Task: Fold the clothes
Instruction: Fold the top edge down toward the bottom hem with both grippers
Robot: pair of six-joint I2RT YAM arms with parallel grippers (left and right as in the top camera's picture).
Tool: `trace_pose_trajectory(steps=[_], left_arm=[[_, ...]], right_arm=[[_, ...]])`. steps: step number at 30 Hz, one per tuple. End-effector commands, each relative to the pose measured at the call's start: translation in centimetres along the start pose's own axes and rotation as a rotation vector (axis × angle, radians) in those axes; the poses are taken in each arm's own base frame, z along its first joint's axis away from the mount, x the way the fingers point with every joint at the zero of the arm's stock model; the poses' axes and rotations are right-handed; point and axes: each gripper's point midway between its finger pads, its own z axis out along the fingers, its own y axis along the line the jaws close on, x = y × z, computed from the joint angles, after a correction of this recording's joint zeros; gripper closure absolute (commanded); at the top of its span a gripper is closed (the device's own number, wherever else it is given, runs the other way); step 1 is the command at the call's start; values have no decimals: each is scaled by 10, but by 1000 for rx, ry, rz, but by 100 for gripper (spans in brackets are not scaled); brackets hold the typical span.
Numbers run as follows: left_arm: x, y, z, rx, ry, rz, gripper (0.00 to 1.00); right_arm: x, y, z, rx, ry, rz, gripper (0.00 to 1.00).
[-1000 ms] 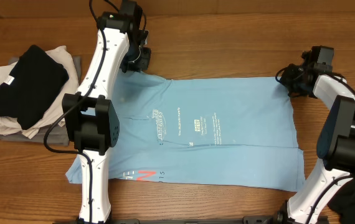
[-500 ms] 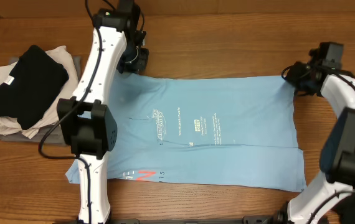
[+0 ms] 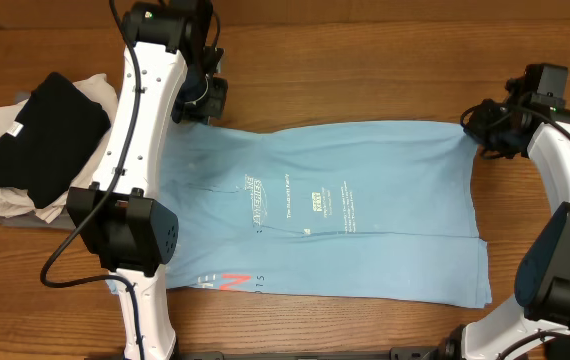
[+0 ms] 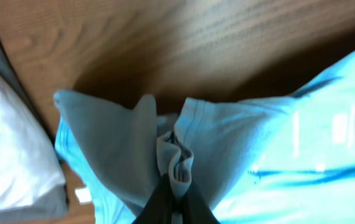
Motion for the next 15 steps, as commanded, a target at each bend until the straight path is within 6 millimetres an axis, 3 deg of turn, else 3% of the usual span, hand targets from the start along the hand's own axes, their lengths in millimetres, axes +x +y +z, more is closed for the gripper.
trace_pose_trajectory(steps=[1,7,15], left_arm=[[7,0,-8,-12,9,-8,96],[16,-8,-5,32,55,-11,96],[44,-2,20,-4,183,-15,96]], right_arm=[[2,-10,-5,21,12,65,96],[27,-22,-8,71,114,91,96],[39,-53,-17,118,179,160,96]])
